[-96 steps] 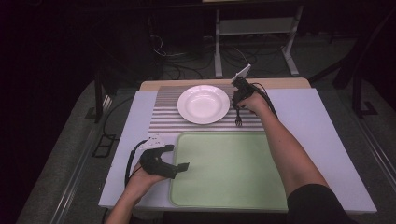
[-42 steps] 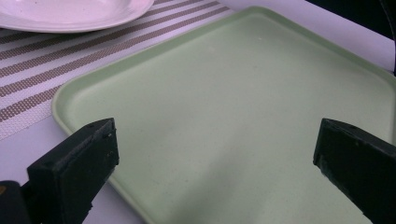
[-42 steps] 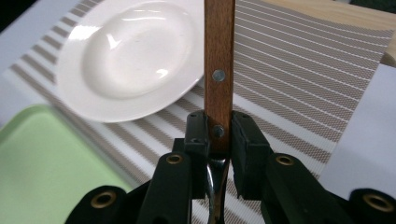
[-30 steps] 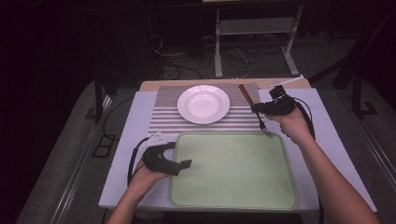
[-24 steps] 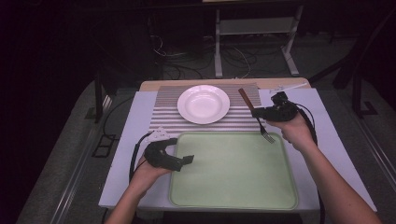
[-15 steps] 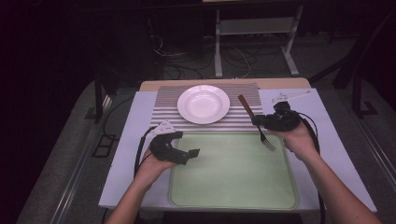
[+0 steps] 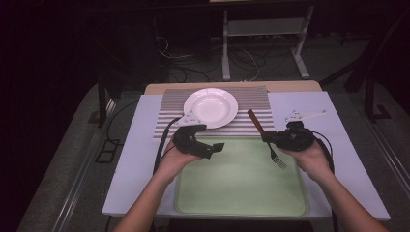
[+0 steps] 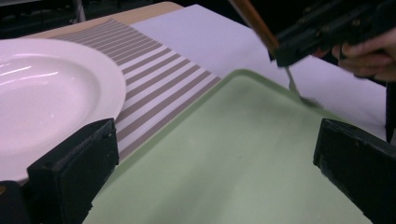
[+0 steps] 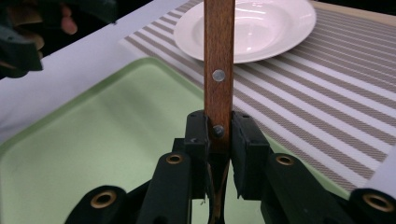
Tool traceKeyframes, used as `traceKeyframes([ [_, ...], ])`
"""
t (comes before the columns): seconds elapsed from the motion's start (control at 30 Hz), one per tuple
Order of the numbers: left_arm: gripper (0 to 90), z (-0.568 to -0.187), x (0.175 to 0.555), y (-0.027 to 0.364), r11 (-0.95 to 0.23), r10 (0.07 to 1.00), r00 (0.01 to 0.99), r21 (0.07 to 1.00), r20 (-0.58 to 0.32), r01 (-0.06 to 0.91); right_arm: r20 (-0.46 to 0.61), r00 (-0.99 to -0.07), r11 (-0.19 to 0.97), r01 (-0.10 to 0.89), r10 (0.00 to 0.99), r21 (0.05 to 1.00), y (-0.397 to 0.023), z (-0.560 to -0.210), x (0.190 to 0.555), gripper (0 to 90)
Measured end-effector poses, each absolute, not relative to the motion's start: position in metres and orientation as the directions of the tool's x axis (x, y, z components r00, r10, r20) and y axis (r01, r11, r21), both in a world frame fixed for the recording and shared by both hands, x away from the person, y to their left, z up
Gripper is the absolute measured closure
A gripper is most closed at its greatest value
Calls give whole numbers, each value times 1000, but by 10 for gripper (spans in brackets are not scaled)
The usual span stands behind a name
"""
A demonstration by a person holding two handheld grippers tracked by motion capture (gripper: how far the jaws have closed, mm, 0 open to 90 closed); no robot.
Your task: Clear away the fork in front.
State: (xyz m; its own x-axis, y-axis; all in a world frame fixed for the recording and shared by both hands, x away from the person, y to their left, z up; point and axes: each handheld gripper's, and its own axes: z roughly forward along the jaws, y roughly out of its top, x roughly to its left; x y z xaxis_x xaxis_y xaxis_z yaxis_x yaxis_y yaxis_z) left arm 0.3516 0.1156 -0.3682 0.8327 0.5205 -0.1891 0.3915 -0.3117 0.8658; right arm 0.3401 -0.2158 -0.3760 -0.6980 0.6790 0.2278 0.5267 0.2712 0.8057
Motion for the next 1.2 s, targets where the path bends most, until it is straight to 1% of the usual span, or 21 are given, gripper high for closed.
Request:
traceKeyframes([
  [0.27,3,-367,353,87,-281,481,848,877,-223,389,228,-731,280,502,643,818,-202,-384,332,771],
  [0.33,94,-369,352,84,-278,474,849,876,-233,395,222,-743,286,490,632,824,-198,-385,330,771],
  [0.43,149,-370,349,82,-263,488,841,879,-235,398,214,-759,297,475,615,829,-191,-385,327,771],
  [0.5,161,-371,349,82,-253,487,836,875,-253,412,212,-766,300,467,606,831,-187,-385,325,771],
  [0.6,210,-370,348,82,-237,487,830,874,-271,424,207,-777,304,456,595,836,-181,-385,323,771],
  [0.9,394,-370,345,80,-194,467,828,877,-311,439,196,-802,306,423,564,853,-165,-382,318,771],
  [1.2,578,-371,346,80,-167,462,817,871,-346,463,170,-813,315,397,557,862,-155,-380,315,771],
])
